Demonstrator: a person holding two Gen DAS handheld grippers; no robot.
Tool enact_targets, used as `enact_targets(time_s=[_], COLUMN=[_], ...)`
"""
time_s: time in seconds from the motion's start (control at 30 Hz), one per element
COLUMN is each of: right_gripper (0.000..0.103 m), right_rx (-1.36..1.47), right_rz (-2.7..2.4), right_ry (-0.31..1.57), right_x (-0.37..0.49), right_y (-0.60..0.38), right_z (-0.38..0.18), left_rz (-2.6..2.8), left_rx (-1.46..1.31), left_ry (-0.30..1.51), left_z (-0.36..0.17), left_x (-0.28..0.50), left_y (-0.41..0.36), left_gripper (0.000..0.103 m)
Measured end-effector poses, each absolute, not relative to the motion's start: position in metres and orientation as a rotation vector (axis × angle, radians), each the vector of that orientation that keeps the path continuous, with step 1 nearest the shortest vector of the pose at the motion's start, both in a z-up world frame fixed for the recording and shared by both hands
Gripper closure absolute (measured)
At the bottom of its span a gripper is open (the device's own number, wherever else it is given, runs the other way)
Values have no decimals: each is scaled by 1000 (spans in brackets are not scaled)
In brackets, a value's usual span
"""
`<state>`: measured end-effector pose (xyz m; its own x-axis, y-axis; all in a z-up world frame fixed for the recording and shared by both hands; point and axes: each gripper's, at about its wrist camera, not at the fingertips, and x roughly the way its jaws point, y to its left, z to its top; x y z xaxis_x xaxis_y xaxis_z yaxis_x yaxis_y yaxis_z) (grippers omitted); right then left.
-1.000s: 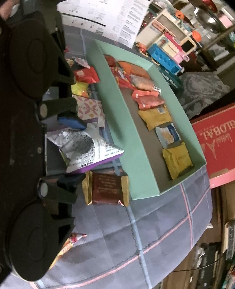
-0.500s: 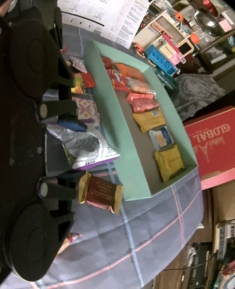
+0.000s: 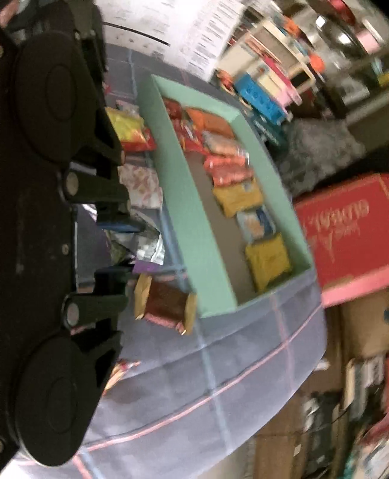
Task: Organize snacks
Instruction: 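Grasp yellow stick packet with left tool while right tool grasps clear zip bag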
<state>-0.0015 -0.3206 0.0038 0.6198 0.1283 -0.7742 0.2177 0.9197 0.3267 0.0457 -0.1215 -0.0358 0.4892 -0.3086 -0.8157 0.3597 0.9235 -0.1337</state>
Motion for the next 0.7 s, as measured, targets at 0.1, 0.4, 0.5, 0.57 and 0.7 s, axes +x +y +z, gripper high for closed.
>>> enact_targets(time_s=[0.1, 0.4, 0.5, 0.57, 0.7], right_gripper=[59, 19, 22, 30, 41], right_rx=[455, 373, 292, 238, 148], right_rz=[-70, -91, -111, -112, -58], right_ry=[926, 938, 963, 968, 979], right_x=[-1, 18, 21, 21, 23], right_y=[-324, -295, -285, -276, -255], right_z=[-4, -20, -29, -32, -31], left_rz=[-406, -386, -381, -381, -392], left_rx=[51, 17, -4, -20, -38], left_ry=[989, 1015, 1011, 1011, 1016], left_z=[-39, -51, -53, -55, -58], left_x=[45, 46, 45, 44, 46], left_y=[-118, -108, -103, -100, -98], left_gripper=[83, 83, 83, 83, 83])
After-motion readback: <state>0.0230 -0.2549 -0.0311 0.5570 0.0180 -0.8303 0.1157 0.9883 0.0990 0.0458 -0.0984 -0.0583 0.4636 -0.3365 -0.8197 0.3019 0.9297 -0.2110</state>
